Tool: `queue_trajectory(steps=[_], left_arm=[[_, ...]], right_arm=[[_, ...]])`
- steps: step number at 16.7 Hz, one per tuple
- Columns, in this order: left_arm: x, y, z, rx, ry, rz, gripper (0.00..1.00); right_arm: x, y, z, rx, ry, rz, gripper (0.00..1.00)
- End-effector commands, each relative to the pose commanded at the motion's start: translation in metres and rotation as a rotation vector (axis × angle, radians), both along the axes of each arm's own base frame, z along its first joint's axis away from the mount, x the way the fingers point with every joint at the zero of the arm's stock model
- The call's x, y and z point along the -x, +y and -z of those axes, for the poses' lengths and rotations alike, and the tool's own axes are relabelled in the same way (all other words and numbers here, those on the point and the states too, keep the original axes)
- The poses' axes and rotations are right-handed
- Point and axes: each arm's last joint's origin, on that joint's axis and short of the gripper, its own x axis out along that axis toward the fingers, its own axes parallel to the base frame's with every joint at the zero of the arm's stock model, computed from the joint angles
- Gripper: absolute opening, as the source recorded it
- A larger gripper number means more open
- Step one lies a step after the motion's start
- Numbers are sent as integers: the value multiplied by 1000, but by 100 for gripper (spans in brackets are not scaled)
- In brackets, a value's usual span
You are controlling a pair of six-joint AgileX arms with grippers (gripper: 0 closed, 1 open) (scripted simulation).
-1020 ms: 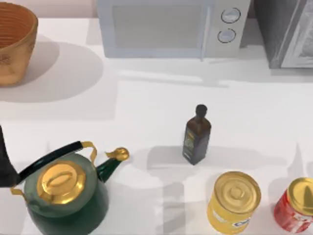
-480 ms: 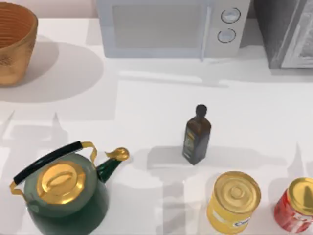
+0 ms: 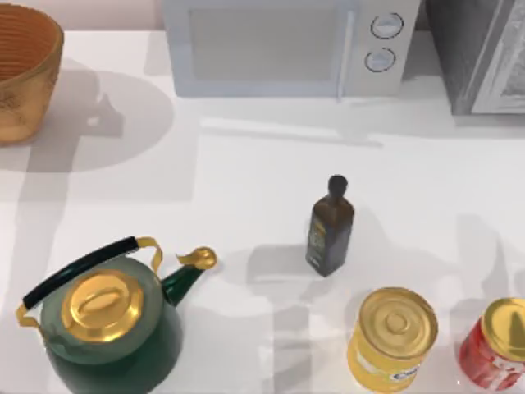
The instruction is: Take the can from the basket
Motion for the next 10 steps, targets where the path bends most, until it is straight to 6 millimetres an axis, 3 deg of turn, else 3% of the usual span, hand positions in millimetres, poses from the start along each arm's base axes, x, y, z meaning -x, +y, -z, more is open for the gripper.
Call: queue_trajectory(steps=[2,4,7,10], left_arm=[[-46,9,-4,-6,86,-2,100],[-92,19,5,-7,188,-7,100],[-153,38,39,4,363,-18,100],[-197,56,87,26,547,-33,100]], right_arm=[[0,0,0,0,0,0,100],[0,0,0,0,0,0,100],[0,0,0,0,0,0,100],[0,0,0,0,0,0,100]])
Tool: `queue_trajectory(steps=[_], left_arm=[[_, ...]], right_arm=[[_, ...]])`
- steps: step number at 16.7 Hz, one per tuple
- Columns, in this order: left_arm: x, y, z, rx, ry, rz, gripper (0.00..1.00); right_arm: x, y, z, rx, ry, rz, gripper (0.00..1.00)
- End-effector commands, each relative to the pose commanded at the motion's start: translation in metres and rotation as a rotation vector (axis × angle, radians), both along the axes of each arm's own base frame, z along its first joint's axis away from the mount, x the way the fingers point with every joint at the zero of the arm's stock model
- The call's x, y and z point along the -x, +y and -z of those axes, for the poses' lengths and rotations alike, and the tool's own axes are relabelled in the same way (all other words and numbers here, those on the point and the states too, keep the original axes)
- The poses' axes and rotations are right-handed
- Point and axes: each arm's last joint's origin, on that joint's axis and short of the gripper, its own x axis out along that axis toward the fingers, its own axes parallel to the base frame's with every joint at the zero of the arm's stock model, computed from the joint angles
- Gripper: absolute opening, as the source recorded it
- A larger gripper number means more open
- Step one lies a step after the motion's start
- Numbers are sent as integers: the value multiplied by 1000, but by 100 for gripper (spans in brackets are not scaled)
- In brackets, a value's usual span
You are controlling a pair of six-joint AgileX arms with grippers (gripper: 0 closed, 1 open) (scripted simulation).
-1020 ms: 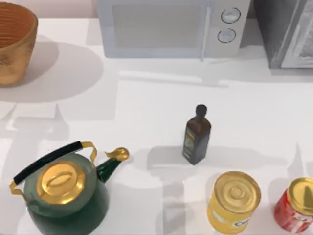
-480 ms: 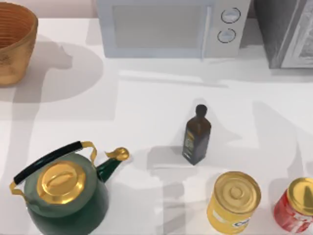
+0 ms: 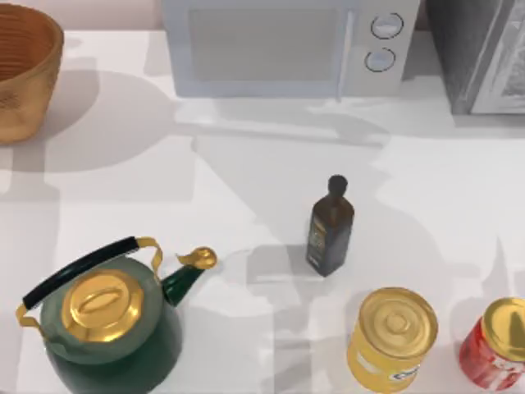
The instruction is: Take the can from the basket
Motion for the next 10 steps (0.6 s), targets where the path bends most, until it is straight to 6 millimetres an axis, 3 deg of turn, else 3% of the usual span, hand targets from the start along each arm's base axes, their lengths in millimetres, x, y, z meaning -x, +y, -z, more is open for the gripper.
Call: queue_trajectory(steps=[3,6,10], left_arm=[[-27,17,53,27,184,-22,100],[-40,31,102,55,355,-45,100],[-44,42,142,86,502,-62,100]], right_arm=[[0,0,0,0,0,0,100],[0,0,0,0,0,0,100],[0,0,0,0,0,0,100]])
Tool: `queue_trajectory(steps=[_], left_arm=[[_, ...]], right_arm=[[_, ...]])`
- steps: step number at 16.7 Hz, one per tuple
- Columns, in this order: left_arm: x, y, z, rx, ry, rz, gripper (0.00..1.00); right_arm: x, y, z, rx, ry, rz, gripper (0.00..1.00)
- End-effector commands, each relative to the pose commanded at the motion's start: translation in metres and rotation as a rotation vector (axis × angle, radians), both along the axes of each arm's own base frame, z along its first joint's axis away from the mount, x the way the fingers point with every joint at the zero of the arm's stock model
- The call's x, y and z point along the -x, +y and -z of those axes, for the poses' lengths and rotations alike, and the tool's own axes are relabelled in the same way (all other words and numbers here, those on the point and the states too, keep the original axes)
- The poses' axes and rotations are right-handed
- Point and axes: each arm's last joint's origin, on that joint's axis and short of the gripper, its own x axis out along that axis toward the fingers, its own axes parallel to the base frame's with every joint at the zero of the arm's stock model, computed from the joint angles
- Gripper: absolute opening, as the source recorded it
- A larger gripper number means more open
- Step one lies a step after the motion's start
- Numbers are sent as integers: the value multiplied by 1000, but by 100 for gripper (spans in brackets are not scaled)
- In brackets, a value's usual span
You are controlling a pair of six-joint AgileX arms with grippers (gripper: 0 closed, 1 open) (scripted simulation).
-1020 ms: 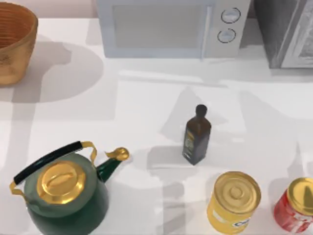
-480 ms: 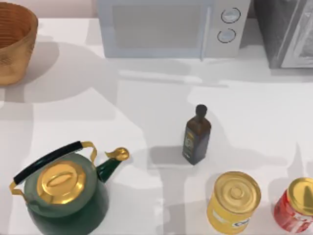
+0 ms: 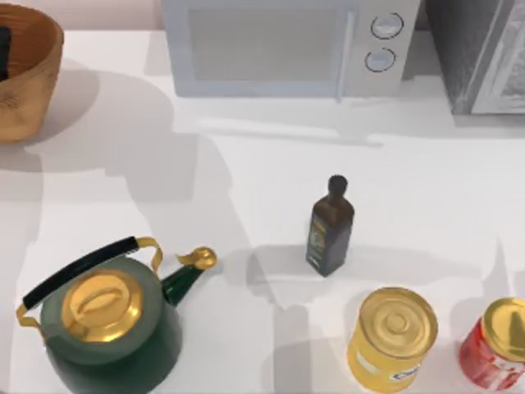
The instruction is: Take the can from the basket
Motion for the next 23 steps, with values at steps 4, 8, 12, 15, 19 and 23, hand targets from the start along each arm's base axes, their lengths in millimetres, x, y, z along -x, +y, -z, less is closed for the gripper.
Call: queue_trajectory(steps=[4,8,12,15,19,23], left_arm=[[-1,2,5,11,19,0,100],[-2,-2,4,10,14,8,100],[-9,-1,27,11,19,0,100],[-17,-3,54,11,19,-1,100],[-19,-3,62,11,19,0,100],[-19,-3,62,11,19,0,77]], right_arm=[[0,0,0,0,0,0,100],[0,0,0,0,0,0,100],[0,0,0,0,0,0,100],[0,0,0,0,0,0,100],[0,0,0,0,0,0,100],[0,0,0,0,0,0,100]])
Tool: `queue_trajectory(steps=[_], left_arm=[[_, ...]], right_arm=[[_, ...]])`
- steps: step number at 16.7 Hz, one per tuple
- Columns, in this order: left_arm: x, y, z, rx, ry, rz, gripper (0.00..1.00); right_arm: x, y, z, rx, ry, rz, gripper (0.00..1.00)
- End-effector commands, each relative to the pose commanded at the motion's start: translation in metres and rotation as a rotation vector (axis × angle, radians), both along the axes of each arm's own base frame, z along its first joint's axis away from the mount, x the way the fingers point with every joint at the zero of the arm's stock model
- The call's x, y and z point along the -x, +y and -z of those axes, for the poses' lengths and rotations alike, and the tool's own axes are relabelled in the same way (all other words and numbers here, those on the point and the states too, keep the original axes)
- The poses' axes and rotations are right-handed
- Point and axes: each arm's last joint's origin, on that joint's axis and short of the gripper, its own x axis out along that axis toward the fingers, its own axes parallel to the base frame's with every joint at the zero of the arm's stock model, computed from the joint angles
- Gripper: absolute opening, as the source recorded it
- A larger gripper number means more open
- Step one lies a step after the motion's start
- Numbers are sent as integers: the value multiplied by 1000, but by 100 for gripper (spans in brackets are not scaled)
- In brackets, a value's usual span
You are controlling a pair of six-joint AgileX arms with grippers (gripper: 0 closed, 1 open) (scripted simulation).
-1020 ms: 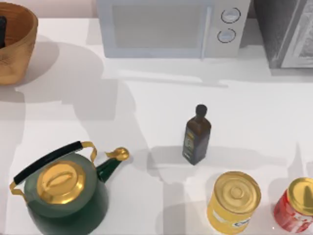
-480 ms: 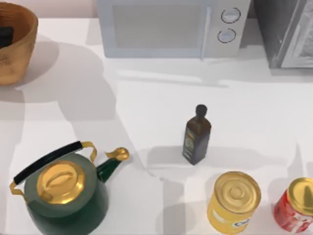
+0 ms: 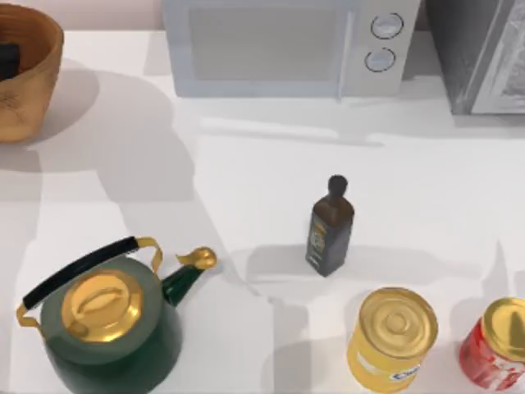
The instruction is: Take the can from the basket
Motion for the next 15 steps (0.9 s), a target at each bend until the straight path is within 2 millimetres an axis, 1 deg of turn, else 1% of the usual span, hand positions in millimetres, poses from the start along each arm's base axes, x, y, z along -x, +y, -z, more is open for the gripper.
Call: queue_trajectory(steps=[10,11,15], left_arm=[[0,0,0,0,0,0,2],[0,0,0,0,0,0,0],[0,0,0,0,0,0,0]], right_arm=[[0,0,0,0,0,0,100],[0,0,0,0,0,0,100],[0,0,0,0,0,0,100]])
